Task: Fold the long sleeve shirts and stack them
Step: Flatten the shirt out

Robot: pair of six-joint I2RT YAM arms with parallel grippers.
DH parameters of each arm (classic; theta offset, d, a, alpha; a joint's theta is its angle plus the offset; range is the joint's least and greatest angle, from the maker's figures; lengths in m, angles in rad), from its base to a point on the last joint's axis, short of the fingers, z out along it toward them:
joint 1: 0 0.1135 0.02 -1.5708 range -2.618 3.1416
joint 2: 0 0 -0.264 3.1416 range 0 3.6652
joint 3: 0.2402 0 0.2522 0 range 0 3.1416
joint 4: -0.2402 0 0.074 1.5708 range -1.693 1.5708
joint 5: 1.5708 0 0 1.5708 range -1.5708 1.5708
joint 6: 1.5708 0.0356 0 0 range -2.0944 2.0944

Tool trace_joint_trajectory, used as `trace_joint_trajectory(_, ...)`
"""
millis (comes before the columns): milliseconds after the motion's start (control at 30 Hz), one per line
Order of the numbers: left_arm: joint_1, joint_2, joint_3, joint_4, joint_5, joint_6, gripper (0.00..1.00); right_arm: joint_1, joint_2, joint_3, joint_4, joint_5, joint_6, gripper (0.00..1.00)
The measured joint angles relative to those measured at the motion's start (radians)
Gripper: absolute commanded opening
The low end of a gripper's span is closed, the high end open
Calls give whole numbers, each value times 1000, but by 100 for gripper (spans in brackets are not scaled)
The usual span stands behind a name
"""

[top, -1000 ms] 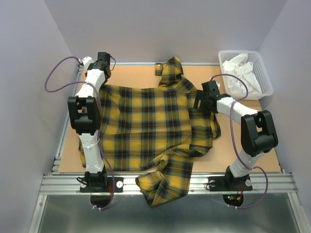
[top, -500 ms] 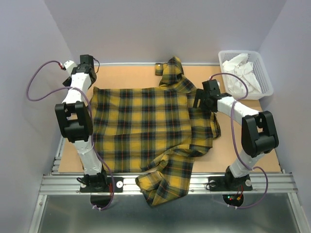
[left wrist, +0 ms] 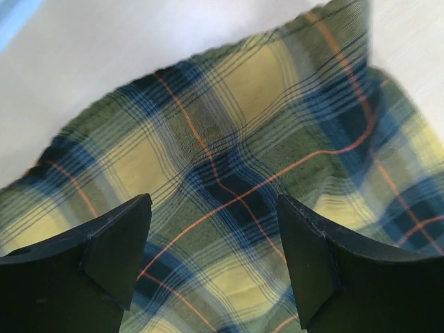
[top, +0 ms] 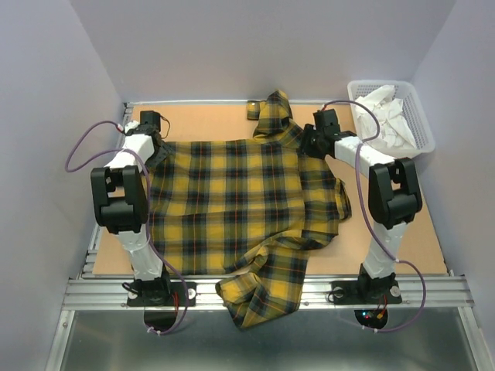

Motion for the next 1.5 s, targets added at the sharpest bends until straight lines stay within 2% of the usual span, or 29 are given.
trace_joint_trajectory(267,45,88,-74,43,35,-8,83,-9,181,77,10,-5,40,52)
trace_joint_trajectory(667,113,92,-101,88,53,-19,82,-117,256,169,54,4,107,53)
trace_joint_trajectory(867,129,166,19,42,80,-19,83,-141,341,298,53,13,89,55)
trace_joint_trajectory(933,134,214,101,33,101,-19,86,-148,370,347,46,16,73,57)
trace_joint_trajectory(1067,138,240,167,31,125,-19,90,-151,378,380,28,12,48,61)
trace_joint_trajectory(1167,138,185,159,21,129,-19,91,-151,343,364,23,-6,36,68)
trace_joint_trajectory(1233,138,95,99,27,129,-16,92,-150,259,294,15,-18,32,72)
trace_joint_trajectory(1433,103,-300,-169,25,97,7,93,-128,-120,6,10,-29,26,71)
trace_joint_trajectory(1500,65,-390,-249,24,83,16,93,-111,-234,-93,3,-29,26,67)
